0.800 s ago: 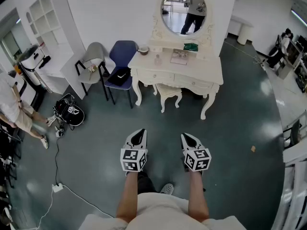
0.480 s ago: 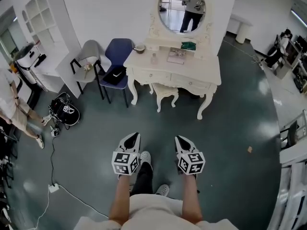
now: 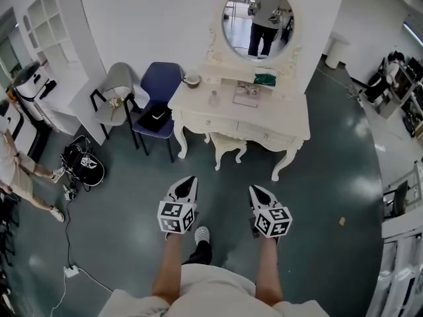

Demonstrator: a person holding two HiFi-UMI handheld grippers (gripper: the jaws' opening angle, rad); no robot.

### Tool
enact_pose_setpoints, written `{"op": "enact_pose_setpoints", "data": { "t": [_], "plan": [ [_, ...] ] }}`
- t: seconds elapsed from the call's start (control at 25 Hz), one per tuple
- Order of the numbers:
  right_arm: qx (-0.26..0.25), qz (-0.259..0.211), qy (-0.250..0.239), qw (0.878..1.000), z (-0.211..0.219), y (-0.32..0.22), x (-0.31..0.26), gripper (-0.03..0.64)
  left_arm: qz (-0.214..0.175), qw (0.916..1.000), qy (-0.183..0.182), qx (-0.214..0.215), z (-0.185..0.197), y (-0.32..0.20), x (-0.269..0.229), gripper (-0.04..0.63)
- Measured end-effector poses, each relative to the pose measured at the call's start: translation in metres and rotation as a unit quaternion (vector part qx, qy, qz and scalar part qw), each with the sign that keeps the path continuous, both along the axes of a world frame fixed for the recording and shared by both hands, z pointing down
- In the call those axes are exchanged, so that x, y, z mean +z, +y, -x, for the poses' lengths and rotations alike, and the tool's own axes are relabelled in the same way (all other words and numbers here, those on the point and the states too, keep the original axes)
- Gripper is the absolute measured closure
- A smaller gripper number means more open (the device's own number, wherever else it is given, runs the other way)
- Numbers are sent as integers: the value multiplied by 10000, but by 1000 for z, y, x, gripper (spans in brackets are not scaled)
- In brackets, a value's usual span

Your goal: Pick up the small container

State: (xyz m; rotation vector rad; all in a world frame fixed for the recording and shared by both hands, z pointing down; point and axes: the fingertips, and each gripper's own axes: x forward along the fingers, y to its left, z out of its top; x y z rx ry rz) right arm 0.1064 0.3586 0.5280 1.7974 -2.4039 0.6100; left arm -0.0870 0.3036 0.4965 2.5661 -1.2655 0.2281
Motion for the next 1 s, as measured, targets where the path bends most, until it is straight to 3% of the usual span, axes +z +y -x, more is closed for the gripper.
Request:
{"op": "enact_pose_setpoints", "data": {
  "t": [0.2, 0.4, 1.0],
  "plan": [
    [213, -64, -85, 9997, -12, -78, -10, 603, -198, 9998, 44, 77, 1, -81, -17, 566],
    [220, -123, -27, 9997, -4, -135, -10, 603, -126, 9999, 9, 113, 11, -146, -11, 566],
    [-2, -112, 89, 9999, 19, -243, 3, 601, 54, 9998, 130, -131, 41, -242, 10, 566]
  ]
}}
